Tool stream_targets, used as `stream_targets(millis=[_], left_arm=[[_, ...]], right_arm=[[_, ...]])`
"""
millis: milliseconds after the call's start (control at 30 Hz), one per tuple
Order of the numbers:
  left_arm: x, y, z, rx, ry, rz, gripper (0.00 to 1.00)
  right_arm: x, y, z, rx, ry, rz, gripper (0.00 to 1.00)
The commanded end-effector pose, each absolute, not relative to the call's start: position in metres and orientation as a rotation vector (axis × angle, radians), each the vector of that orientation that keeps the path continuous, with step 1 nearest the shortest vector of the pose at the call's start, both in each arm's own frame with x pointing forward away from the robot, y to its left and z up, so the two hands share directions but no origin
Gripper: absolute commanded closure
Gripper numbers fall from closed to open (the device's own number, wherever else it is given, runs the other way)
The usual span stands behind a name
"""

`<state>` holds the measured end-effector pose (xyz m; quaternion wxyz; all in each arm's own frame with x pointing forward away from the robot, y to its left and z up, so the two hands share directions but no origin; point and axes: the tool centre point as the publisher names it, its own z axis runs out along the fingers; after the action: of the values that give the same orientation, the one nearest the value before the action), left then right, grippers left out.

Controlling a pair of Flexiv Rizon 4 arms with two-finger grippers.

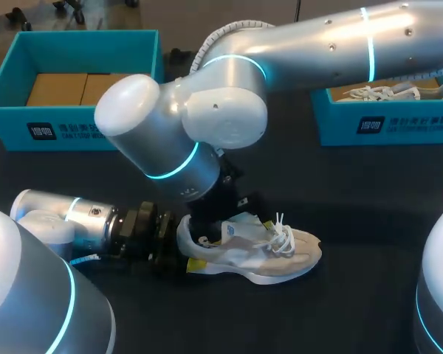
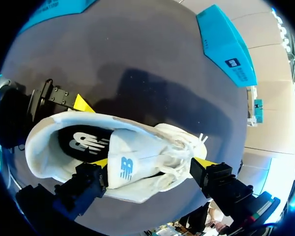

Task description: Take the shoe out of the shoebox, open the shoe tongue, remove and reinsert the insole, then place the shoe into the shoebox

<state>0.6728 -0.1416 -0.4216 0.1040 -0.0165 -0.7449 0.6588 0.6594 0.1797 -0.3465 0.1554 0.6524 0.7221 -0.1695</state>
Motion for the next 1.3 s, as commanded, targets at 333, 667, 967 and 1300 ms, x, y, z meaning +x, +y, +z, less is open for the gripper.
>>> stream_targets(millis=[333,667,967,1300], left_arm=[[0.673,-0.139,-0.426,-0.043,-2.2,1.946,1.0],[0.673,-0.139,-0.426,-0.043,-2.2,1.946,1.0],[0.673,-0.139,-0.426,-0.043,-2.2,1.946,1.0],[0.673,-0.139,-0.426,-0.043,-2.2,1.946,1.0]], right_arm=[[0.659,0.155,-0.338,2.511,1.248,-0.263,0.24],[0.654,0.173,-0.337,2.532,1.359,-0.257,0.55],[0.648,0.177,-0.333,2.535,1.414,-0.241,0.6],[0.647,0.167,-0.324,2.561,1.495,-0.172,1.0]])
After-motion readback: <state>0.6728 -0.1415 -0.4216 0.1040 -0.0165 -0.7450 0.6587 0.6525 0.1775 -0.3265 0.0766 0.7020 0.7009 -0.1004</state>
